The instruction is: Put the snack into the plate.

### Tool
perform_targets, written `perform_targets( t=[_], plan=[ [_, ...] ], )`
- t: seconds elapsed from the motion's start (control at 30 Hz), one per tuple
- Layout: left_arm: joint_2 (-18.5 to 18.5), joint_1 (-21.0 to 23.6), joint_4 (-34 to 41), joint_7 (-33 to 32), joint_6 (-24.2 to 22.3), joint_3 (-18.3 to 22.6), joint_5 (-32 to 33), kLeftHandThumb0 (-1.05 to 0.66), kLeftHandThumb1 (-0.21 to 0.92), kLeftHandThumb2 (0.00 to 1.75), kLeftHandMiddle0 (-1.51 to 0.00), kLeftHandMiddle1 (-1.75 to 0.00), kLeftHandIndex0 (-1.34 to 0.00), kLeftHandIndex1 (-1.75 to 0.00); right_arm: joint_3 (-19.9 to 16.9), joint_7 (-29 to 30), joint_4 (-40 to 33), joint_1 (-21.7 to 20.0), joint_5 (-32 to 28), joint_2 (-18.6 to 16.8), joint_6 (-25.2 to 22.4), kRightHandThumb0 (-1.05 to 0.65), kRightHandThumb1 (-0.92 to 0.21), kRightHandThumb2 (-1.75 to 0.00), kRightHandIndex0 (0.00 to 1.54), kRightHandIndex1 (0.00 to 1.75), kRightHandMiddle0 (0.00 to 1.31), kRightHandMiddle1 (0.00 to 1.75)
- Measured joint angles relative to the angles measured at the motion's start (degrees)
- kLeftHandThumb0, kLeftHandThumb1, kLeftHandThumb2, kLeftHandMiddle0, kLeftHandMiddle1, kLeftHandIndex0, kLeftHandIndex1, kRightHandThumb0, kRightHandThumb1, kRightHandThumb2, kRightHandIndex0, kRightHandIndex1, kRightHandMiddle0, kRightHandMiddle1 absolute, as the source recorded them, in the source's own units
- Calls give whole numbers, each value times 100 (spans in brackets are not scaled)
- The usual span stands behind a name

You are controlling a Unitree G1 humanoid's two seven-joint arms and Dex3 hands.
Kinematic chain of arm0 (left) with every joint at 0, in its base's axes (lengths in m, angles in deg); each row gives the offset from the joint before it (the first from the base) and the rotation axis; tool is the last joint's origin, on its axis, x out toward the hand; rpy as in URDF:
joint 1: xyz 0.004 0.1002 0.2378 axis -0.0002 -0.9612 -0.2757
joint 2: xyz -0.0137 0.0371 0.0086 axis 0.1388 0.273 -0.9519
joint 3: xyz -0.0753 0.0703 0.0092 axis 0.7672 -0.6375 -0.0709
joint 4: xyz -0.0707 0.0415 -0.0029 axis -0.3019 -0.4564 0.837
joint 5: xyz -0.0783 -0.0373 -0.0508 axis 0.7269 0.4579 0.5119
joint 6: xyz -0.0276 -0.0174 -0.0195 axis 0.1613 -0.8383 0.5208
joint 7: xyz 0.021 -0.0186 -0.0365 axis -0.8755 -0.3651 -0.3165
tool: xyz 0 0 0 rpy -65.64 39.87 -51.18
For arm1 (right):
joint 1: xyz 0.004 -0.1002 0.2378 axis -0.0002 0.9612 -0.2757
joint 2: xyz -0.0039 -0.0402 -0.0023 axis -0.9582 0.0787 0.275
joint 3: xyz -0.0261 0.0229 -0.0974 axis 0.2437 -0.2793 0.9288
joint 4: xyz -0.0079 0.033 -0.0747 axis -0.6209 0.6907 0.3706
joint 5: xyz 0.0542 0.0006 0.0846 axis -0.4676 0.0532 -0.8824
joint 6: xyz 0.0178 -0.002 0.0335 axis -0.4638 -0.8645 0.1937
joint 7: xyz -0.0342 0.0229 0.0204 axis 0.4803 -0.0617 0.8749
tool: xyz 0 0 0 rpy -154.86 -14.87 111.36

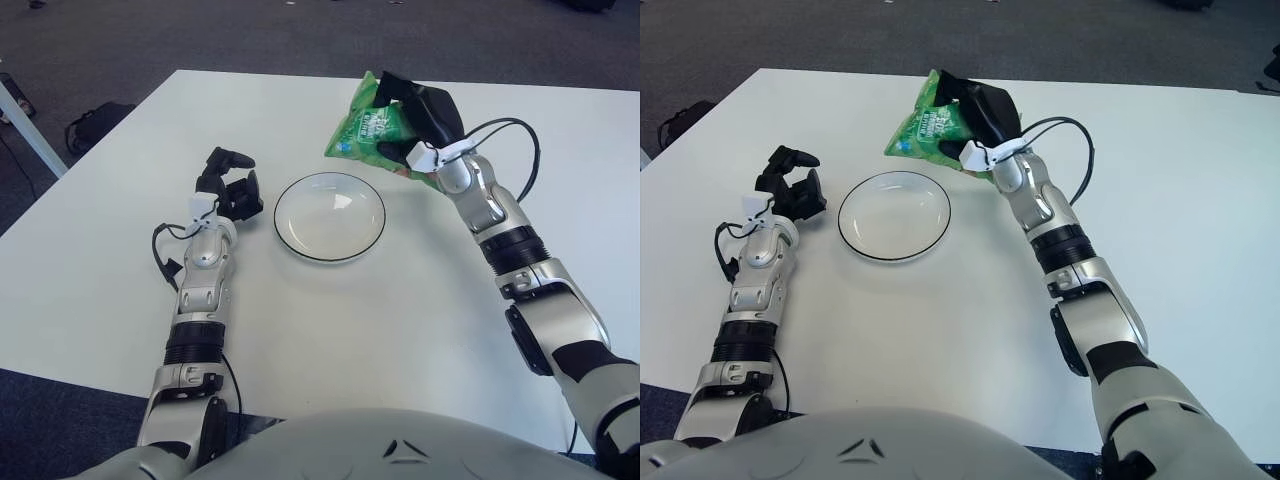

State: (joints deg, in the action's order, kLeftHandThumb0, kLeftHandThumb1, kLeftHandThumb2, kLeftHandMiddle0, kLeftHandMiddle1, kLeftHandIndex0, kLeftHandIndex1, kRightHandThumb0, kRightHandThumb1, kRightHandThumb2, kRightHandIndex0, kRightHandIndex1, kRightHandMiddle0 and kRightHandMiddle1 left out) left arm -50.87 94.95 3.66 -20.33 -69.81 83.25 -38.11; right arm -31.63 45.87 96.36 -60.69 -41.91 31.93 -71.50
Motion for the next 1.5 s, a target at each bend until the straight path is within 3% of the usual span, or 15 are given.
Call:
perform_targets(
  t=[0.43, 0.9, 1.07, 1.27, 1.33, 1.43, 1.5],
  plan=[
    [-12, 11, 12, -54, 5, 39, 28, -42, 51, 107, -120, -175, -46, -175, 353, -353, 102, -313, -6, -521, 372, 0, 6, -175, 87, 175, 69, 174],
    [-30, 14, -3, -91, 18, 113, 22, -42, 51, 108, -120, -175, -46, -175, 830, -504, 684, -398, 138, -604, 1454, 0, 5, -172, 88, 171, 67, 175],
    [-31, 14, -3, -96, 18, 113, 18, -42, 50, 109, -118, -175, -47, -175, 946, -1110, 711, -502, 35, -566, 1630, 0, 5, -172, 90, 170, 66, 175],
    [-61, 5, 21, -171, 17, 110, 1, -43, 49, 110, -117, -175, -48, -175, 948, -2189, 628, -526, -533, -608, 1554, -1, 5, -171, 89, 174, 68, 168],
    [-75, 0, 37, -204, 16, 111, -1, -43, 48, 111, -117, -175, -48, -175, 956, -2572, 626, -530, -720, -657, 1486, -1, 2, -167, 87, 174, 67, 165],
    [-98, -2, 47, -234, 13, 113, 3, -44, 45, 115, -117, -175, -51, -175, 982, -2933, 644, -537, -852, -723, 1416, -1, -11, -151, 74, 174, 60, 164],
    [-111, -1, 49, -267, 6, 122, 16, -45, 42, 118, -117, -175, -53, -175, 1005, -3061, 708, -577, -861, -779, 1417, -1, -28, -130, 60, 175, 57, 155]
  ],
)
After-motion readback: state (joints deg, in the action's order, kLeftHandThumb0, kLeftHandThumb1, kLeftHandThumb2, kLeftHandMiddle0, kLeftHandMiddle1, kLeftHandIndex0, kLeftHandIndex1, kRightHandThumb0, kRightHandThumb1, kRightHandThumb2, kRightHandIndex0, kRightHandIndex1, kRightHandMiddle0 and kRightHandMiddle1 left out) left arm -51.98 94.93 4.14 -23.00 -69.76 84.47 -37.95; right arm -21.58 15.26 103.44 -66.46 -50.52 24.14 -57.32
